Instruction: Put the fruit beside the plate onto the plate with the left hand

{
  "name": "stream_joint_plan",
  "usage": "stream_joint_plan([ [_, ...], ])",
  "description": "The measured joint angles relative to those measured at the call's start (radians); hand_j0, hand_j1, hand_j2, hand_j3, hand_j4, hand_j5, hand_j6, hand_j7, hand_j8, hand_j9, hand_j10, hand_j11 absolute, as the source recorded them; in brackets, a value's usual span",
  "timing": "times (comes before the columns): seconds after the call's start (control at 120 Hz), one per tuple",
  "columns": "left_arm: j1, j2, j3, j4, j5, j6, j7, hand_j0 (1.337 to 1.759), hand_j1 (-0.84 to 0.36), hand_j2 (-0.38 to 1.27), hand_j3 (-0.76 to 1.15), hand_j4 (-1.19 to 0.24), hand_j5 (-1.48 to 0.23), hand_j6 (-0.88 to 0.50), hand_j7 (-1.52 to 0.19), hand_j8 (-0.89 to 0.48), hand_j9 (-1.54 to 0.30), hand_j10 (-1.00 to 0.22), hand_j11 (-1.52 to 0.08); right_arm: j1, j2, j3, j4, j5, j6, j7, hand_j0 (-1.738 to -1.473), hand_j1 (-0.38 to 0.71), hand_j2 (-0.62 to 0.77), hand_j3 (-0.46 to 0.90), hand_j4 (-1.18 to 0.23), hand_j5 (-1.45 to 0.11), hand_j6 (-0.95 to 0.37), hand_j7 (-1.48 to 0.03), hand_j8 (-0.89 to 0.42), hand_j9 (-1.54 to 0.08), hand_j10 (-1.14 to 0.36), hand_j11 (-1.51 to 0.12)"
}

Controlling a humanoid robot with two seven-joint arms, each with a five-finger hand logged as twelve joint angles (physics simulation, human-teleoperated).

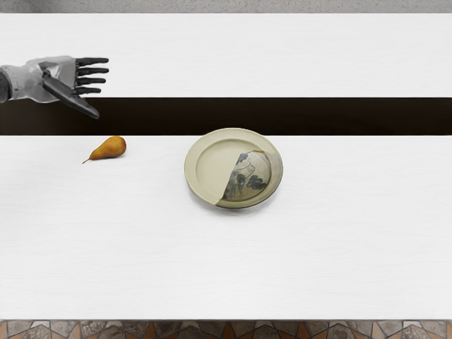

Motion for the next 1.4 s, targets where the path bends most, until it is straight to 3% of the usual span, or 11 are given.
stream_joint_plan([
  [0.15, -0.002, 0.001, 0.006, -0.009, 0.007, 0.0, 0.001, 1.658, 0.35, 0.0, 0.0, 0.0, 0.0, 0.0, 0.0, 0.0, 0.0, 0.0, 0.0, 0.0, 0.0, -0.001, 0.0, -0.001, 0.0, 0.001, -1.658, -0.32, 0.0, 0.0, -0.02, -0.03, -0.02, -0.03, -0.02, -0.03, -0.02, -0.03],
  [0.4, -0.165, 0.002, 0.113, -0.019, 0.262, 0.0, 0.008, 1.658, 0.35, 0.0, 0.0, 0.0, 0.0, 0.0, 0.0, 0.0, 0.0, 0.0, 0.0, -0.004, 0.0, 0.0, 0.0, -0.001, 0.0, 0.0, -1.658, -0.32, 0.0, 0.0, -0.02, -0.03, -0.02, -0.03, -0.02, -0.03, -0.02, -0.03],
  [0.475, -0.207, 0.0, 0.174, -0.023, 0.297, 0.0, 0.062, 1.658, 0.35, 0.0, 0.0, 0.0, 0.0, 0.0, 0.0, 0.0, 0.0, 0.0, 0.0, -0.005, 0.0, 0.0, 0.0, -0.001, 0.0, 0.0, -1.658, -0.32, 0.0, 0.0, -0.02, -0.03, -0.02, -0.03, -0.02, -0.03, -0.02, -0.03],
  [0.742, -0.229, -0.007, 0.237, -0.037, 0.328, 0.0, 0.279, 1.658, 0.35, 0.0, 0.0, 0.0, 0.0, 0.0, 0.0, 0.0, 0.0, 0.0, 0.0, -0.005, 0.0, 0.0, 0.0, -0.001, 0.0, 0.0, -1.658, -0.32, 0.0, 0.0, -0.02, -0.03, -0.02, -0.03, -0.02, -0.03, -0.02, -0.03],
  [0.85, -0.259, -0.008, 0.3, -0.09, 0.321, 0.0, 0.329, 1.658, 0.35, 0.0, 0.0, 0.0, 0.0, 0.0, 0.0, 0.0, 0.0, 0.0, 0.0, -0.005, 0.0, 0.0, 0.0, -0.001, 0.0, 0.0, -1.658, -0.32, 0.0, 0.0, -0.02, -0.03, -0.02, -0.03, -0.02, -0.03, -0.02, -0.03],
  [1.0, -0.343, -0.035, 0.426, -0.145, 0.256, 0.0, 0.349, 1.658, 0.35, 0.0, 0.0, 0.0, 0.0, 0.0, 0.0, 0.0, 0.0, 0.0, 0.0, -0.005, 0.0, 0.0, 0.0, -0.001, 0.0, 0.0, -1.658, -0.32, 0.0, 0.0, -0.02, -0.03, -0.02, -0.03, -0.02, -0.03, -0.02, -0.03],
  [1.117, -0.354, -0.09, 0.491, -0.164, 0.232, 0.026, 0.355, 1.658, 0.35, 0.0, 0.0, 0.0, 0.0, 0.0, 0.0, 0.0, 0.0, 0.0, 0.0, -0.005, 0.0, 0.0, 0.0, -0.001, 0.0, 0.0, -1.658, -0.32, 0.0, 0.0, -0.02, -0.03, -0.02, -0.03, -0.02, -0.03, -0.02, -0.03],
  [1.4, -0.38, -0.201, 0.588, -0.17, 0.222, 0.266, 0.359, 1.658, 0.35, 0.0, 0.0, 0.0, 0.0, 0.0, 0.0, 0.0, 0.0, 0.0, 0.0, -0.005, 0.0, 0.0, 0.0, -0.001, 0.0, 0.0, -1.658, -0.32, 0.0, 0.0, -0.02, -0.03, -0.02, -0.03, -0.02, -0.03, -0.02, -0.03],
])
